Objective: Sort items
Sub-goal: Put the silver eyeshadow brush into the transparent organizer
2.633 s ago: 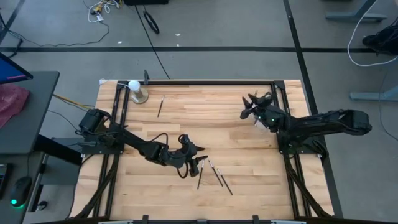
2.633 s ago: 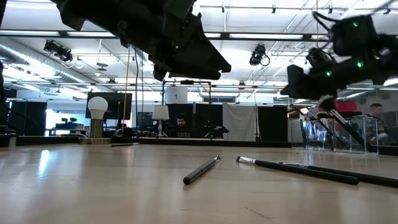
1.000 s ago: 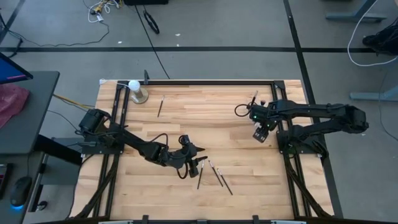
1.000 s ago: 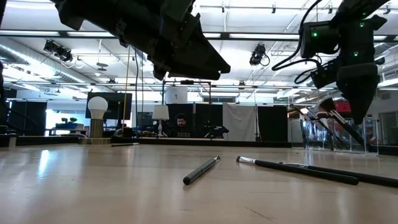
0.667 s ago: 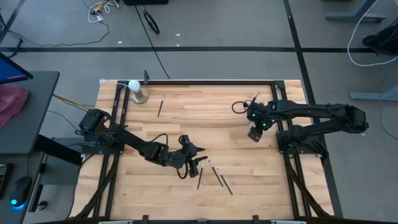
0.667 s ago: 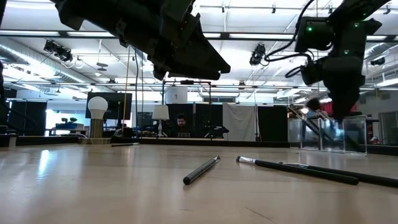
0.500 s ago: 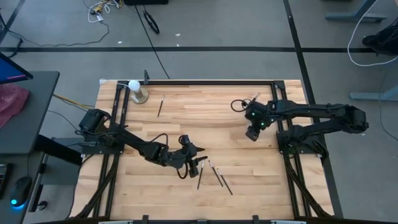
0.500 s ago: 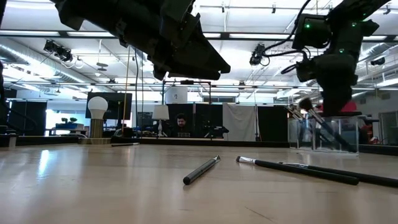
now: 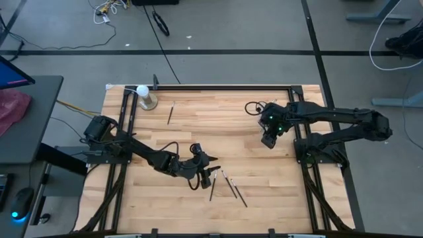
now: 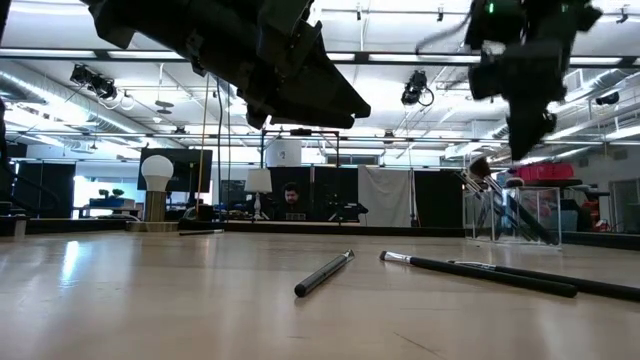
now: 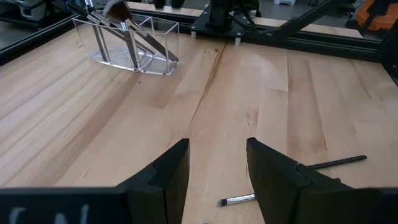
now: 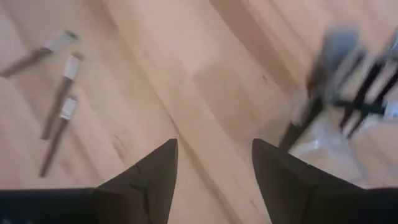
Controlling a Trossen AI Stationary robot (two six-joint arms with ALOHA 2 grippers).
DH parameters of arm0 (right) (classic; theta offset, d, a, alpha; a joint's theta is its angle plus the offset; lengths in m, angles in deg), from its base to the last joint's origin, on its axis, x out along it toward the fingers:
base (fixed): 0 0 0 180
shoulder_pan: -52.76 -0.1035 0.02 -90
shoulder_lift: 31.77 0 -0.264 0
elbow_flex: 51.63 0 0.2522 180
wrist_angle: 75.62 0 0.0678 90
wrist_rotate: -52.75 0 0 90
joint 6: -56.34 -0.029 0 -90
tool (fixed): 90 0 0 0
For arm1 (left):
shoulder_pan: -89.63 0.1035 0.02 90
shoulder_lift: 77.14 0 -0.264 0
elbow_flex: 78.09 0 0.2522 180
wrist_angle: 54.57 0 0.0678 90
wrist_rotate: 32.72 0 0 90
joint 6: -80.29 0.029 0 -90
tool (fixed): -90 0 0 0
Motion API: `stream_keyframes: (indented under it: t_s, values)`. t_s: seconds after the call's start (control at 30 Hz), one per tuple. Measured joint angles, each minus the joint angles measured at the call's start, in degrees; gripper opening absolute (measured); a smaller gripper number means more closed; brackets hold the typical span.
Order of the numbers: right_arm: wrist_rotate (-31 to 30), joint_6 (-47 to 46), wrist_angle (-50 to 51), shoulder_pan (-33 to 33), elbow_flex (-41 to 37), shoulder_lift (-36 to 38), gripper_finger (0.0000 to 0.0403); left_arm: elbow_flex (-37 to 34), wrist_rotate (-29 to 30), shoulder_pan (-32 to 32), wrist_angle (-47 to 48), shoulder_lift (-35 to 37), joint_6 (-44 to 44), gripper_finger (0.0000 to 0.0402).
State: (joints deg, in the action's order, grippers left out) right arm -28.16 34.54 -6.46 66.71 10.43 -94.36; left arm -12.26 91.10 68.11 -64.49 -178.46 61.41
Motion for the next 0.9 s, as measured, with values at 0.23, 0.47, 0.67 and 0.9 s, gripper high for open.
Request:
stream_keyframes:
  t_s: [0.23, 0.47, 0.67, 0.9]
  values:
    - [-7.5, -4.6, -5.9, -14.8, 6.2, 1.0, 0.0208, 0.0, 0.0, -0.4, 0.0, 0.0, 0.0, 0.0161]
    - [-21.5, -9.3, -19.4, -38.4, 4.4, -1.6, 0.0208, 0.0, 1.5, -4.1, 4.8, 0.3, -1.5, 0.0161]
    - [-37.8, -12.5, -31.6, -51.2, -1.3, -6.3, 0.0208, 2.3, 18.8, -8.7, 27.9, 2.8, -16.0, 0.0148]
    - [-44.5, -15.3, -55.6, -55.2, -13.0, -12.7, 0.0208, 2.2, 20.4, -1.9, 58.0, 5.6, -43.1, 0.013]
